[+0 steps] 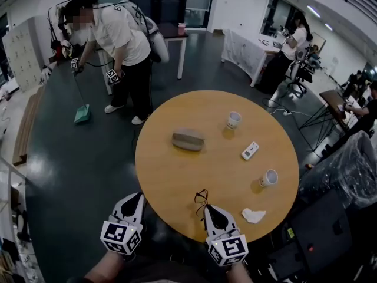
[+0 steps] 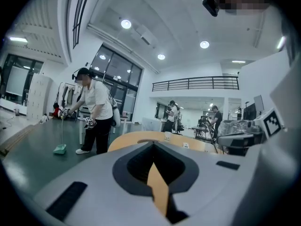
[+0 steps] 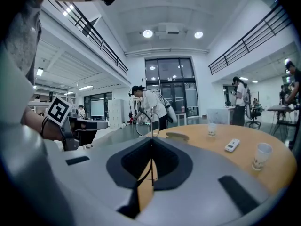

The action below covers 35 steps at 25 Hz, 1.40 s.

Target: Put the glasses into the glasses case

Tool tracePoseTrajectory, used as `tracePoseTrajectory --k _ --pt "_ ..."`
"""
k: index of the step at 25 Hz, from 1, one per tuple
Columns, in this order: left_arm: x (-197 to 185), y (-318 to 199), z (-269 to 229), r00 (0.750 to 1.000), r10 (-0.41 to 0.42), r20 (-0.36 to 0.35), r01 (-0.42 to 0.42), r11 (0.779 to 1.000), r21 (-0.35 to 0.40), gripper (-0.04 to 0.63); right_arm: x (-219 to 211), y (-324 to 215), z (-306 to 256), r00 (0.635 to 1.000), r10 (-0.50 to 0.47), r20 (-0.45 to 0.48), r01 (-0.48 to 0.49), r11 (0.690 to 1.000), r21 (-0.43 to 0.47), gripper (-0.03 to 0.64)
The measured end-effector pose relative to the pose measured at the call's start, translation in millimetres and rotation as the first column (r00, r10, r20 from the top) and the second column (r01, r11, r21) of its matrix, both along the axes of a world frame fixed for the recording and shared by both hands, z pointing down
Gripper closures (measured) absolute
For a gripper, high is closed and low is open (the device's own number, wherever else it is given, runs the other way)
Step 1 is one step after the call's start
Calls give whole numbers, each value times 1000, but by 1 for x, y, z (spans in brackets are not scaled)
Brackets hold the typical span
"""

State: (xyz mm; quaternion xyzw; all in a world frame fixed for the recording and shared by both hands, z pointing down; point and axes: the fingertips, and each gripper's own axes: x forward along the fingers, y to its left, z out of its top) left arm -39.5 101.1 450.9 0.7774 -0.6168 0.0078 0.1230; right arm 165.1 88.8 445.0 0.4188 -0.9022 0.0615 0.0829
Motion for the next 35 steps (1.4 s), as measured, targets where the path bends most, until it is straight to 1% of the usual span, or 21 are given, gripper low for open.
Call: tracePoseTrajectory --k 6,11,14,18,20,23,26,29,32,35 --pt "-38 -58 4 997 79 -9 -79 997 -8 590 -43 -51 3 997 75 -32 -76 997 -9 627" --pt "-65 -105 9 984 178 -2 -178 984 -20 590 -85 -95 9 987 136 -83 -136 991 -1 627" --pt "-75 -127 11 973 231 -7 -231 973 -21 590 -103 -114 14 979 166 -122 -167 986 4 627" --pt "-83 -151 16 955 297 -19 -298 954 -30 589 -117 -133 22 961 195 -198 -196 981 16 627" --pt "-87 -161 23 946 323 -21 -323 945 -41 589 -125 -141 26 952 210 -221 -212 977 16 627" --pt "-86 -174 35 933 360 -17 -360 931 -61 591 -135 -150 32 943 228 -243 -234 972 6 627" --pt "-80 -183 37 916 401 -8 -401 914 -58 590 -143 -156 35 928 247 -281 -255 967 8 626" --pt "-73 -190 41 903 429 -12 -429 901 -65 589 -145 -158 36 911 243 -335 -248 968 28 627" --pt "-66 -196 50 894 448 -9 -447 891 -83 590 -142 -159 38 892 206 -403 -200 978 57 627" --pt "-58 -207 59 894 449 3 -446 889 -98 589 -128 -168 48 845 169 -508 -152 986 75 626"
